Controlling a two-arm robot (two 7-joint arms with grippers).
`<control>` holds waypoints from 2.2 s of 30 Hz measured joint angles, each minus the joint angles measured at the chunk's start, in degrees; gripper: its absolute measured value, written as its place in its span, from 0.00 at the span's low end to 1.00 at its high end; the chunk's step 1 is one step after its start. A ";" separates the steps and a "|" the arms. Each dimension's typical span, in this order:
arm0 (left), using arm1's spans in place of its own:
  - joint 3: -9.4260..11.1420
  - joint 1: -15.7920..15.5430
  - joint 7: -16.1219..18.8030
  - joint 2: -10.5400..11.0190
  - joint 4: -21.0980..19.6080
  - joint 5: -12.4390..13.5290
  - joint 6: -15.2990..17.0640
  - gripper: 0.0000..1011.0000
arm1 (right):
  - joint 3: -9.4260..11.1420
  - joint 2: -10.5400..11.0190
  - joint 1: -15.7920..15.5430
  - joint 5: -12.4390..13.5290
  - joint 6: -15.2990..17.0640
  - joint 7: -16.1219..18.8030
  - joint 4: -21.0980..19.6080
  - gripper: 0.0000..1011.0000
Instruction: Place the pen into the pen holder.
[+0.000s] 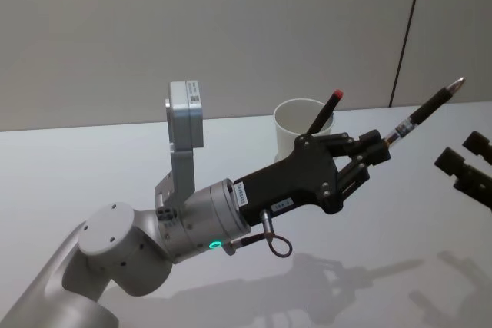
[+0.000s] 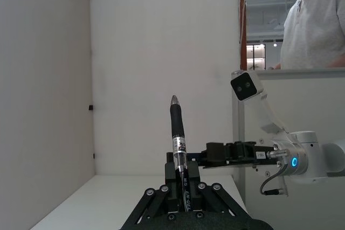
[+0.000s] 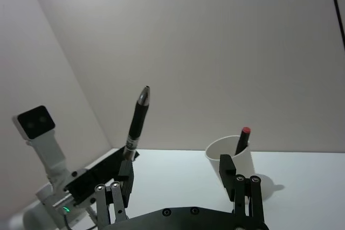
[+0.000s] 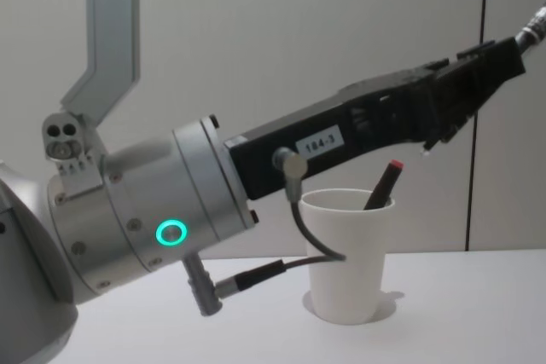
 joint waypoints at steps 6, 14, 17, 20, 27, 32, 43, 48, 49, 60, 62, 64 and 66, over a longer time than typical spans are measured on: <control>0.00 0.00 0.00 0.00 0.00 0.00 0.00 0.12 | 0.01 0.36 0.49 3.50 1.14 1.78 -0.35 0.99; 0.00 0.00 0.00 0.00 0.00 0.00 0.00 0.12 | -0.69 0.60 1.89 7.30 3.57 3.89 -0.27 0.99; 0.00 0.00 0.00 0.00 0.00 0.00 0.00 0.12 | -1.27 0.38 2.88 8.39 4.47 4.25 0.03 0.99; 0.00 0.00 0.00 0.00 0.00 0.00 0.00 0.12 | -1.65 0.07 3.49 8.72 4.81 4.23 0.20 0.99; 0.00 0.00 0.00 0.00 0.00 0.00 0.00 0.12 | -3.25 -1.64 5.74 8.87 5.35 2.82 0.78 0.99; 0.00 0.00 0.00 0.00 0.00 0.00 0.00 0.12 | -4.59 -3.36 7.56 8.57 5.51 1.38 1.26 0.99; 0.00 0.00 0.01 0.00 -0.01 0.00 0.00 0.12 | -7.07 -6.09 10.96 8.14 7.02 0.57 2.32 0.99; 0.00 0.00 0.01 0.00 0.00 0.00 0.00 0.12 | -7.87 -6.75 11.85 8.20 7.74 0.80 2.64 0.99; 0.00 0.00 0.01 0.00 0.00 0.00 0.00 0.12 | -7.98 -6.83 11.95 8.27 7.84 0.84 2.69 0.99; 0.00 0.00 0.01 0.00 -0.01 0.00 0.00 0.12 | -9.23 -7.40 12.69 9.35 8.33 1.03 3.39 0.99; 0.00 0.00 0.01 0.00 -0.01 0.00 -0.01 0.12 | -9.38 -7.41 12.71 9.51 8.26 1.02 3.48 0.99; 0.00 0.00 0.00 0.00 0.00 0.00 0.00 0.12 | -9.49 -7.42 12.72 9.60 8.20 1.03 3.56 0.99; 0.00 0.00 0.01 0.00 0.00 0.00 0.00 0.12 | -9.57 -7.42 12.72 9.72 8.14 1.04 3.62 0.99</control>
